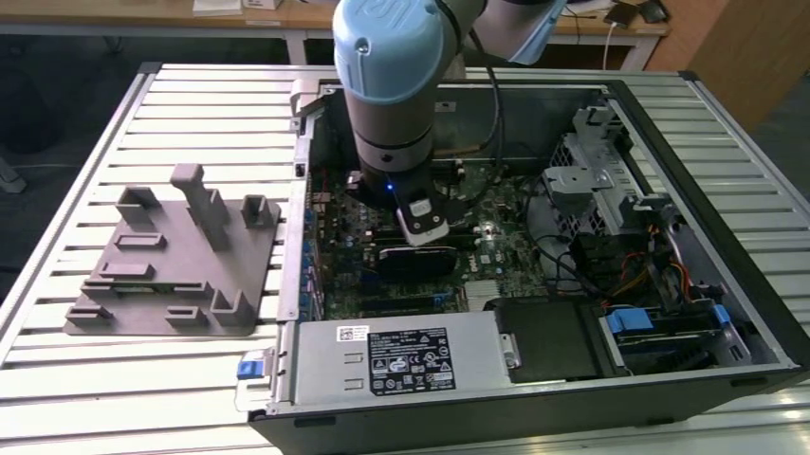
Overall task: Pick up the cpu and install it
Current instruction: 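Install the second cpu locking lever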
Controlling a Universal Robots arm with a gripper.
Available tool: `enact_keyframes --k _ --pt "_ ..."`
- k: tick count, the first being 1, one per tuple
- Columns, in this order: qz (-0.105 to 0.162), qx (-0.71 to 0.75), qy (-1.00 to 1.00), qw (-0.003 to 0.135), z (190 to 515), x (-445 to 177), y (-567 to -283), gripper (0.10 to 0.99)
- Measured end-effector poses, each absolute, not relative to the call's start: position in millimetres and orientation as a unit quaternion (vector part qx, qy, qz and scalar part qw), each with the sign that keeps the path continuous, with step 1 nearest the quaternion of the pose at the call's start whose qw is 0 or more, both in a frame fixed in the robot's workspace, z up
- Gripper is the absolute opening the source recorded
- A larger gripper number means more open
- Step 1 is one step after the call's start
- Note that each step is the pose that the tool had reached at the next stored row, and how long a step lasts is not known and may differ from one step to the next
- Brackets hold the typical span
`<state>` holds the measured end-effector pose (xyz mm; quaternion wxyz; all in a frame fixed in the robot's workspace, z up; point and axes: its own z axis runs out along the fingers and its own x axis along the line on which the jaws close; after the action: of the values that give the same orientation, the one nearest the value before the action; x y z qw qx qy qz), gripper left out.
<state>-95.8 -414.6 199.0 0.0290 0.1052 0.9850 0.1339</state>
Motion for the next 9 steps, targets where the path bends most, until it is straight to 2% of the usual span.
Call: enact_keyframes --k 9 --pt "0.134 0.105 0.985 0.029 217 -95 -415 0.106"
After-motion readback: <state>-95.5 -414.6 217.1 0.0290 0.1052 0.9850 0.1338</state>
